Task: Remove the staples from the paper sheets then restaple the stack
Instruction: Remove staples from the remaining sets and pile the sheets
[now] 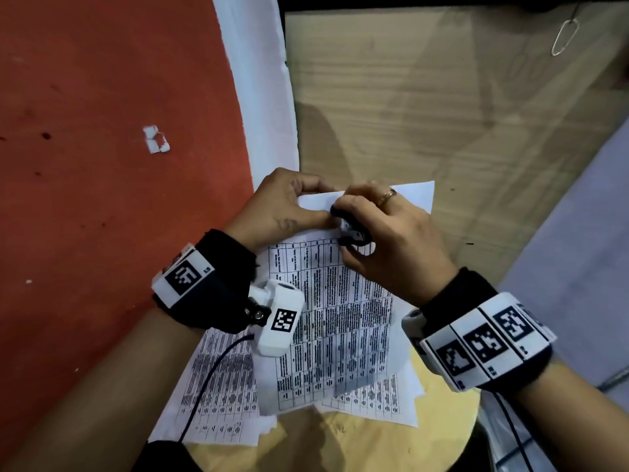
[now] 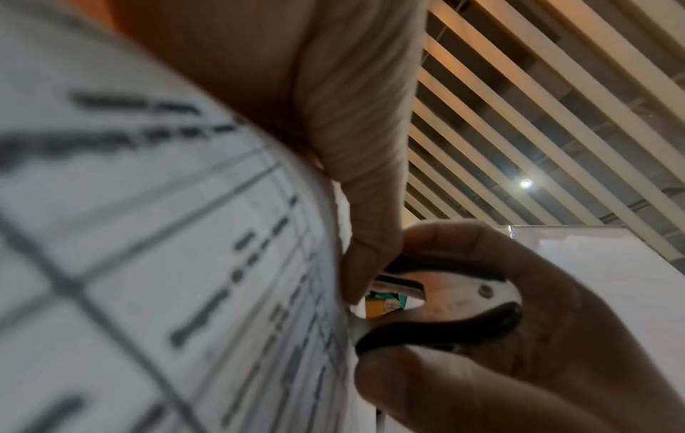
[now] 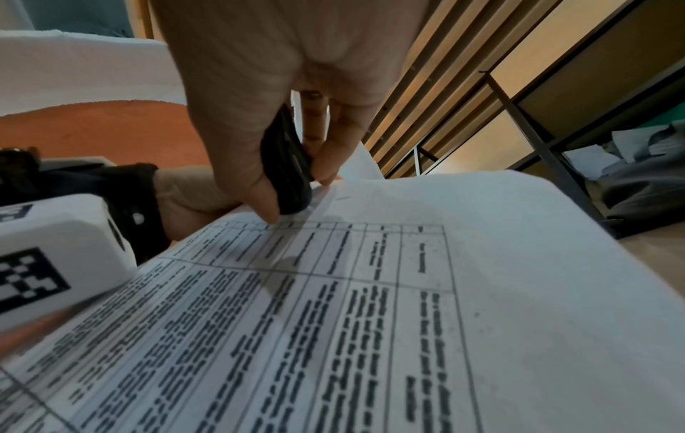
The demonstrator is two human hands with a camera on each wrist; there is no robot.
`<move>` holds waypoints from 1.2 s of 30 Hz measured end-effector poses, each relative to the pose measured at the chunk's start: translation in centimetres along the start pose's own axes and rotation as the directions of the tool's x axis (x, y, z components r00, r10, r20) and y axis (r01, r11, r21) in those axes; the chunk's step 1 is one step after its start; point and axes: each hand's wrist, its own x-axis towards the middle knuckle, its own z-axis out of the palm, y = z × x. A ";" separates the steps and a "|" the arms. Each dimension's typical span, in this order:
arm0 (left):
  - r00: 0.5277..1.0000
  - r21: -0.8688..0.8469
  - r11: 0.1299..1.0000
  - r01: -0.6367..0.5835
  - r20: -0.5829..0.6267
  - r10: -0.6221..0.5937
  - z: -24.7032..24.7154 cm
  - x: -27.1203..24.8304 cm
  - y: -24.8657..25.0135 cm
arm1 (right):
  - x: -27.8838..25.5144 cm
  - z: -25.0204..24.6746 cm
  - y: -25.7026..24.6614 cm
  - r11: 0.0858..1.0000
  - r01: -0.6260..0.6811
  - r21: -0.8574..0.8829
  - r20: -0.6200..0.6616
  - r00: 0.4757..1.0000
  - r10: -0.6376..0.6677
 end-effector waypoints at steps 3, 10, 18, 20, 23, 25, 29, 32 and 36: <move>1.000 0.013 1.000 -0.005 -0.005 0.005 0.0 0.0 0.1 | 0.0 -0.1 0.0 1.000 0.015 0.011 -0.012 1.000 -0.015; 0.999 0.016 1.000 0.005 -0.033 -0.005 0.0 -0.4 0.6 | 0.1 -0.5 0.2 0.999 0.029 0.020 -0.023 0.999 -0.029; 0.997 0.054 0.998 0.017 -0.070 -0.013 0.0 -0.3 0.7 | 0.3 -0.7 0.1 0.998 0.065 -0.004 -0.027 0.997 -0.065; 0.999 0.039 0.999 0.016 -0.045 -0.014 -0.1 -0.3 1.0 | 0.3 -0.9 0.1 0.997 0.071 -0.006 -0.034 0.997 -0.072; 1.000 0.019 1.000 0.005 -0.008 -0.005 -0.2 -0.5 1.4 | 0.4 -1.1 0.1 0.997 0.083 0.002 -0.040 0.996 -0.083; 1.000 0.007 1.000 -0.003 0.000 0.003 -0.3 -0.6 1.4 | 0.5 -1.3 0.1 0.995 0.096 0.005 -0.032 0.995 -0.096; 1.000 -0.023 1.000 -0.001 0.005 0.001 -0.5 -0.6 1.5 | 0.7 -1.6 0.1 0.994 0.108 0.020 -0.018 0.994 -0.107; 0.999 -0.057 0.998 0.016 0.039 -0.014 -0.6 -0.7 1.8 | 0.7 -1.8 0.2 0.994 0.109 0.016 -0.023 0.994 -0.109; 0.998 -0.106 0.994 0.022 0.064 -0.016 -0.6 -0.9 2.2 | 0.6 -1.8 0.1 0.993 0.115 0.003 -0.017 0.993 -0.115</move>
